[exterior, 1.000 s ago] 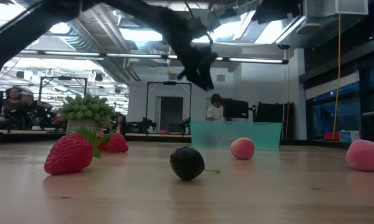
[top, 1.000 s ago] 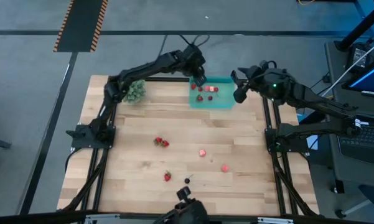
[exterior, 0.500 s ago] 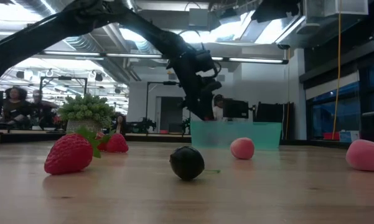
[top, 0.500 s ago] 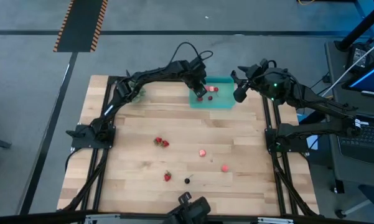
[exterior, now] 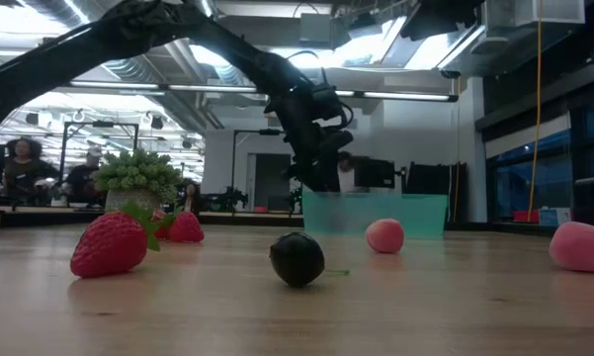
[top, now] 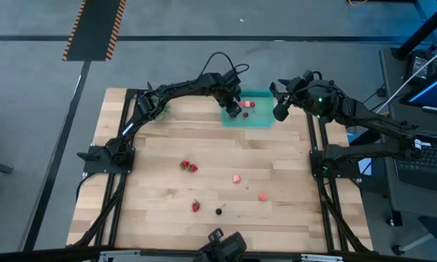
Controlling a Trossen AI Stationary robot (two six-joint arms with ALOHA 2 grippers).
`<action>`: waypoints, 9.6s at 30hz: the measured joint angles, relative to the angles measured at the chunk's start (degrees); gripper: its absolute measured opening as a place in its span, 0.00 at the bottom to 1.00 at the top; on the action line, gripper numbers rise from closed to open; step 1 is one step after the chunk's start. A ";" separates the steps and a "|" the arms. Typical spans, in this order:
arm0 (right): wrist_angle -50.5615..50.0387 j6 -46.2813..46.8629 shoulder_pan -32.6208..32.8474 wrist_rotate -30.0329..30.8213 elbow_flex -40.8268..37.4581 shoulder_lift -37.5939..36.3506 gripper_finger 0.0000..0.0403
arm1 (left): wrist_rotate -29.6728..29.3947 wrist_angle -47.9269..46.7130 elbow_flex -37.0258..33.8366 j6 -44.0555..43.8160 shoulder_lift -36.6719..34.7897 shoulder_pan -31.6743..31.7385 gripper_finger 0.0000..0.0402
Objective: Pick and placing Produce into tupperware
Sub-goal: Put the cherry into the blue bin, then put the peach into the blue bin
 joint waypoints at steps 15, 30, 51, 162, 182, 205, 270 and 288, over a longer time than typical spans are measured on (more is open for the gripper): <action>-1.68 -0.11 0.00 -0.04 0.00 0.00 0.54 | 2.33 -4.30 5.81 0.98 -0.62 0.58 0.48; -6.02 4.85 0.02 -0.15 0.00 0.04 0.54 | -7.82 -39.83 9.32 9.41 -17.22 -2.45 0.46; -10.61 7.93 0.26 -0.15 0.00 0.04 0.54 | -10.22 -23.66 -50.36 -15.84 -56.92 -21.76 0.44; 0.14 31.08 41.28 -26.31 -20.34 16.72 0.54 | -17.76 15.50 -62.69 -10.47 -63.49 -28.43 0.44; 5.04 25.00 42.25 -26.10 -23.12 16.72 0.54 | -21.95 20.35 -62.55 -16.30 -58.91 -35.94 0.44; 4.61 29.83 42.74 -30.58 -23.10 22.18 0.71 | -25.09 24.04 -62.66 -14.50 -48.31 -43.85 0.44; 9.39 27.35 39.64 -14.58 -23.10 19.12 0.24 | -25.24 24.94 -62.66 -14.35 -48.17 -43.81 0.44; 19.67 6.10 4.28 -8.75 -20.07 7.12 0.24 | -25.57 25.86 -62.66 -9.99 -48.17 -37.93 0.44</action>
